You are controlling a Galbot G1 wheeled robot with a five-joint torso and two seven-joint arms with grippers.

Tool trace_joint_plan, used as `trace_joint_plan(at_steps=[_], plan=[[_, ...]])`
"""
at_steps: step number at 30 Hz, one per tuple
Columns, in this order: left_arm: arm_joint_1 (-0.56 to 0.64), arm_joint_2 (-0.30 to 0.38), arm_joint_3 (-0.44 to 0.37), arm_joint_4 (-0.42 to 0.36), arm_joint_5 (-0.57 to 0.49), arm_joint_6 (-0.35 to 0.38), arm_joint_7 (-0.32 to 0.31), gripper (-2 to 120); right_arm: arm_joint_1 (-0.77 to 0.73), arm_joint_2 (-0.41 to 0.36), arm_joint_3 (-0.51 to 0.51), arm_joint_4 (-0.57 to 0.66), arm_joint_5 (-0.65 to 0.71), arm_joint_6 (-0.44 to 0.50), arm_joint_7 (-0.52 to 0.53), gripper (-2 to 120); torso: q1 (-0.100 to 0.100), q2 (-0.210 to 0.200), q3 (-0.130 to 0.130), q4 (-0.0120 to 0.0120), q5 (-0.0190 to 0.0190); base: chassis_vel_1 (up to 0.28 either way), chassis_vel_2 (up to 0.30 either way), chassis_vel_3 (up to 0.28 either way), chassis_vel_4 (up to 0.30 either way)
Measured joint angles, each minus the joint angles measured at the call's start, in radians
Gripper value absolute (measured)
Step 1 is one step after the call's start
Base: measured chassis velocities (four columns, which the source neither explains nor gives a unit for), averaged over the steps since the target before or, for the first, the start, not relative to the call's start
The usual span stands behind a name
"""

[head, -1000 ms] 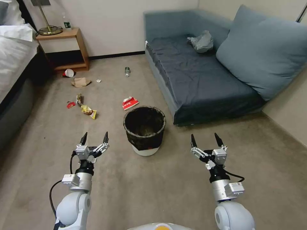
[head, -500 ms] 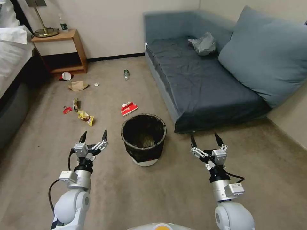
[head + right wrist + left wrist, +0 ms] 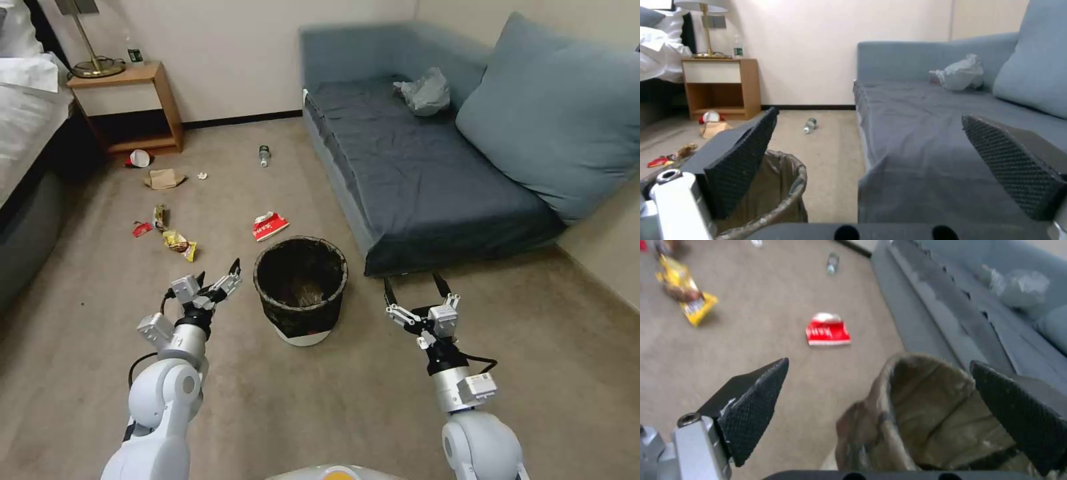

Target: Pick up the trash can from the floor.

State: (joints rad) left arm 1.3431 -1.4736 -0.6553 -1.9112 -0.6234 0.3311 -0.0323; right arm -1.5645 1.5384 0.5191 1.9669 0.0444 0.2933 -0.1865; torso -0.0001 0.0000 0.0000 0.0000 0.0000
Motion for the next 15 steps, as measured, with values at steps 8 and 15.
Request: trace_joint_plan(at_steps=[8, 15], plan=[[-0.056, -0.016, 0.025, 0.063, -0.039, 0.06, -0.001, 100, -0.005, 0.006, 0.001, 0.004, 0.0, 0.006, -0.012, 100, 0.0, 0.0, 0.0, -0.0001, 0.0, 0.0, 0.0, 0.0, 0.0], [-0.117, -0.028, 0.037, 0.122, -0.073, 0.13, -0.017, 100, -0.009, 0.009, 0.003, 0.008, -0.001, 0.012, -0.024, 100, 0.0, 0.0, 0.0, 0.0001, 0.0, 0.0, 0.0, 0.0, 0.0]])
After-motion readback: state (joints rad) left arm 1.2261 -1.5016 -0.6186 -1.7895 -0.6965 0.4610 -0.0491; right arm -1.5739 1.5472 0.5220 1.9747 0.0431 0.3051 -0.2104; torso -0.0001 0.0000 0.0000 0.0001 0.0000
